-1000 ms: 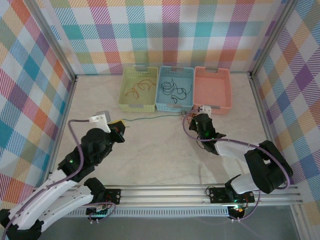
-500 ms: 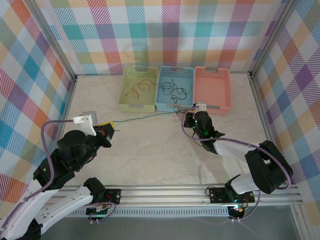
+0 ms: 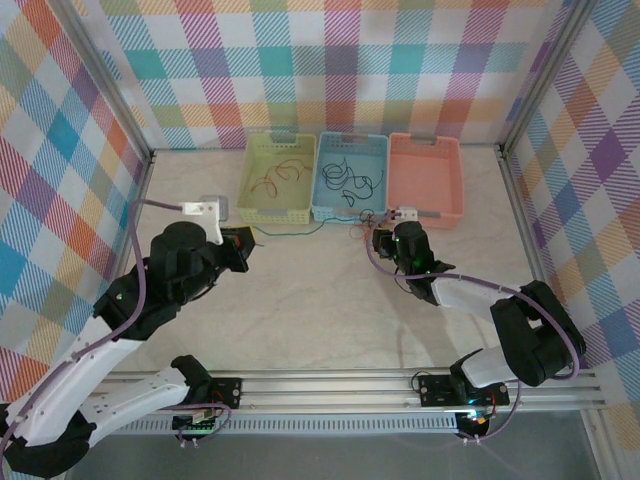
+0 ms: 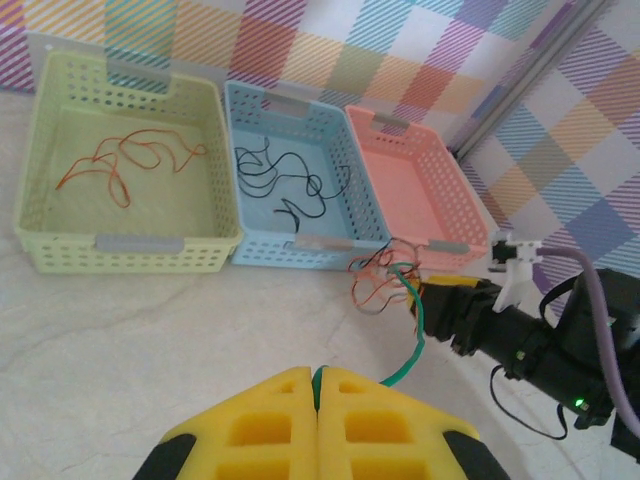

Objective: Untangle the cables

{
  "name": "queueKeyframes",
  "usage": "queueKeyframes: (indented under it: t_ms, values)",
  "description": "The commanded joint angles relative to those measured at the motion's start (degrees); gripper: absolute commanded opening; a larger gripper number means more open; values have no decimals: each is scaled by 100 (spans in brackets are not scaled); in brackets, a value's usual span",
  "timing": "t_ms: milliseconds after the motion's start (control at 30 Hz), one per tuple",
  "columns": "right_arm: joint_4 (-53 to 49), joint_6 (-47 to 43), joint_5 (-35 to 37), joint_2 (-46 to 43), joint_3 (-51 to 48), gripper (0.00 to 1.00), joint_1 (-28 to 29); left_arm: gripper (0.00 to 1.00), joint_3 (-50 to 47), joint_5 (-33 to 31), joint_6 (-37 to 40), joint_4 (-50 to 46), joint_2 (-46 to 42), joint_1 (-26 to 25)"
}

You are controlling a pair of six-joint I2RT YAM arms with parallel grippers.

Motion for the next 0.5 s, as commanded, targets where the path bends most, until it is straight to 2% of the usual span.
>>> queueKeyframes:
  t_ms: [0,167,467]
  values:
    - [-101,-191,-249,7,-20,54,-28,0,330,206,134,261,221,45]
    - [-59,-282,-585,-1,-23,64,-30,0,522,68,83,405,398,46]
    - [-357,-567,-982,187,184,65,-30,0,1686,-384,290,179,712,62]
